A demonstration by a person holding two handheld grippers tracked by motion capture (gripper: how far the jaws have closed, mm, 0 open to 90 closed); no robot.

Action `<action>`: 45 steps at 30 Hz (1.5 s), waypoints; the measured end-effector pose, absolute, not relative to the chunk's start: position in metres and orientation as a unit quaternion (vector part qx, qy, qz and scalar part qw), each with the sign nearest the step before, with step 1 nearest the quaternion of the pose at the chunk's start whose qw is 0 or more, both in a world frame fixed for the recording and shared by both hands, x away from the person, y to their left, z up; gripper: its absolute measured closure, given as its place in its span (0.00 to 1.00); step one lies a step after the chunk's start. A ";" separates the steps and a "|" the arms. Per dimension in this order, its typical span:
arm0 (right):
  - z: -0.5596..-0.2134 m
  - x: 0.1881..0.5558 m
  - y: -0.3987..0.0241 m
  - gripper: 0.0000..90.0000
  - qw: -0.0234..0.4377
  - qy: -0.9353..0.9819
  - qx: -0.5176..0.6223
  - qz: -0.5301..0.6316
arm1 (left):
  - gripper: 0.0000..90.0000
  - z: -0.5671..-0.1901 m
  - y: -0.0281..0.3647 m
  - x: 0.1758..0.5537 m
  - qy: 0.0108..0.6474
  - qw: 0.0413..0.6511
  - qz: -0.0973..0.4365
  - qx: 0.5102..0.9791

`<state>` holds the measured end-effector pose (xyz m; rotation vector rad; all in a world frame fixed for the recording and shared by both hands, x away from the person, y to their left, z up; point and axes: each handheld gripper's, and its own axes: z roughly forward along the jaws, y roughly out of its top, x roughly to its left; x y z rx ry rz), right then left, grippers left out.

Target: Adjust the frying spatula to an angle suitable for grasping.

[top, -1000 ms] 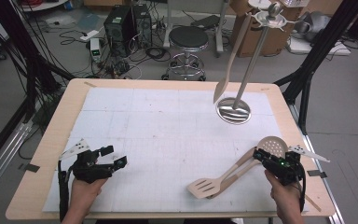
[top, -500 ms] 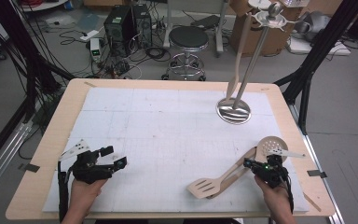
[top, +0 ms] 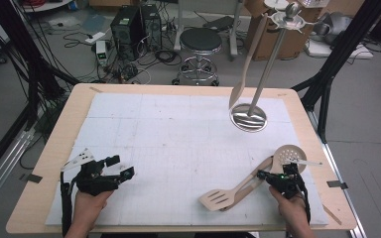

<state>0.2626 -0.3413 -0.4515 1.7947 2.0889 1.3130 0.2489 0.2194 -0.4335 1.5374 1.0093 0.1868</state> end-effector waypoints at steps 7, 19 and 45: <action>-0.447 0.269 -0.337 1.00 0.037 0.691 0.601 0.400 | 0.11 -0.434 0.218 0.249 0.434 0.602 0.080 0.666; -0.440 0.282 -0.334 1.00 0.008 0.719 0.597 0.357 | 0.11 -0.432 0.215 0.246 0.429 0.600 0.082 0.670; -0.440 0.320 -0.301 1.00 0.007 0.713 0.602 0.361 | 0.11 -0.434 0.213 0.248 0.431 0.596 0.080 0.673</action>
